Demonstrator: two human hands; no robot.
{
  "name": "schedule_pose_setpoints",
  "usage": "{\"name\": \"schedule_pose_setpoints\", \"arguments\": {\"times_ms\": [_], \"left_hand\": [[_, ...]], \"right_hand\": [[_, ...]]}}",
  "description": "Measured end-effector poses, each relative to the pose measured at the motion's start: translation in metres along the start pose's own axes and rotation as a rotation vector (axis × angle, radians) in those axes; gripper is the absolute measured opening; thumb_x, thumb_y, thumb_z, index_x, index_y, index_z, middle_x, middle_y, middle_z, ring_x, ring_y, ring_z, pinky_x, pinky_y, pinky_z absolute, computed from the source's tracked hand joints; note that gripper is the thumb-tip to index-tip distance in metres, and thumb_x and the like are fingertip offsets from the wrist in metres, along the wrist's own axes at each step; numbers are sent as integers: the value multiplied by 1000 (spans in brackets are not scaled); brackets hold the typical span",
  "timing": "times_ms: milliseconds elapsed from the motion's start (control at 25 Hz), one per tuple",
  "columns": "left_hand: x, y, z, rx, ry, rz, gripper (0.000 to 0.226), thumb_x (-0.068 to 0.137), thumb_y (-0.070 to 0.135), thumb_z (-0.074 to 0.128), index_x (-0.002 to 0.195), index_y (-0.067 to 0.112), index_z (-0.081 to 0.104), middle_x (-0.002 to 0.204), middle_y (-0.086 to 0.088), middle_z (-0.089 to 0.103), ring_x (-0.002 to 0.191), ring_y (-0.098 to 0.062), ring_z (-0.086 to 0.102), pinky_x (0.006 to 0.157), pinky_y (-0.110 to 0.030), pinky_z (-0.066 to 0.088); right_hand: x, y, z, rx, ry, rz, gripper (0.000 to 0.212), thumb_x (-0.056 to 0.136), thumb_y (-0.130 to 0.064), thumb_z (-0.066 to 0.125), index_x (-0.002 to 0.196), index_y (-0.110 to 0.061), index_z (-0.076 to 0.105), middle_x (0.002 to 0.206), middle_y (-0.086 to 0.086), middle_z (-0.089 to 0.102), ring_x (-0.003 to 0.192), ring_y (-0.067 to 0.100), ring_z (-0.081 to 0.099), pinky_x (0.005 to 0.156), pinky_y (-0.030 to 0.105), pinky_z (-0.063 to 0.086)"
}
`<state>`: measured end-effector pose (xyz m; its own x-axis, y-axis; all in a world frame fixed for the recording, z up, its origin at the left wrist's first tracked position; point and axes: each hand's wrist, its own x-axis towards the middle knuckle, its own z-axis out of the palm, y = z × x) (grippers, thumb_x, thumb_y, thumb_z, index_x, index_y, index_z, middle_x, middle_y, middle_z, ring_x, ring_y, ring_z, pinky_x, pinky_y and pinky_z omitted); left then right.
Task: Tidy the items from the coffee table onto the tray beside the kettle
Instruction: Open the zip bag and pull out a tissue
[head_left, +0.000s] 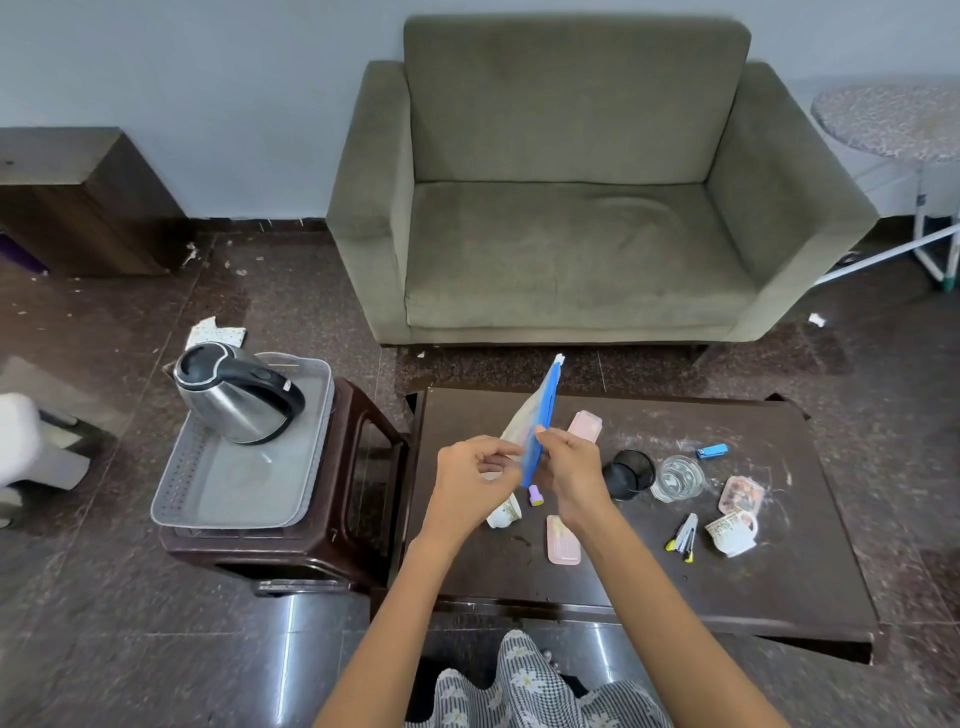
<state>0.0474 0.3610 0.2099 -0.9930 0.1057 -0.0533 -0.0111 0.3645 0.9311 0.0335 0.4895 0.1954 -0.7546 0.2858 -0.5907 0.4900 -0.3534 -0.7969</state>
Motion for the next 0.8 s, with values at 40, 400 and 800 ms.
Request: {"name": "schedule_pose_setpoints", "arguments": {"times_ms": [40,400,800], "left_hand": [[1,1,1,-41,7,-59,22,76,7,65,94,14,76,88,0,74,77,-8,69,78,-31,58],[9,9,2,-294,139,-300,8,75,17,78,83,16,78,79,-4,76,78,-17,73,82,-39,58],[12,10,-7,-270,108,-347,7,75,14,76,79,9,78,73,-10,75,73,-20,73,69,-27,60]], "right_hand": [[-1,2,-2,-48,-27,-35,19,91,-8,56,84,5,67,87,21,63,78,28,58,67,38,53],[-24,9,-2,-135,-186,-201,17,87,-10,63,93,2,73,86,16,72,76,21,69,55,21,51],[-27,-5,-14,-363,-359,-166,21,92,-15,57,98,-4,74,94,9,73,72,6,68,54,18,51]]}}
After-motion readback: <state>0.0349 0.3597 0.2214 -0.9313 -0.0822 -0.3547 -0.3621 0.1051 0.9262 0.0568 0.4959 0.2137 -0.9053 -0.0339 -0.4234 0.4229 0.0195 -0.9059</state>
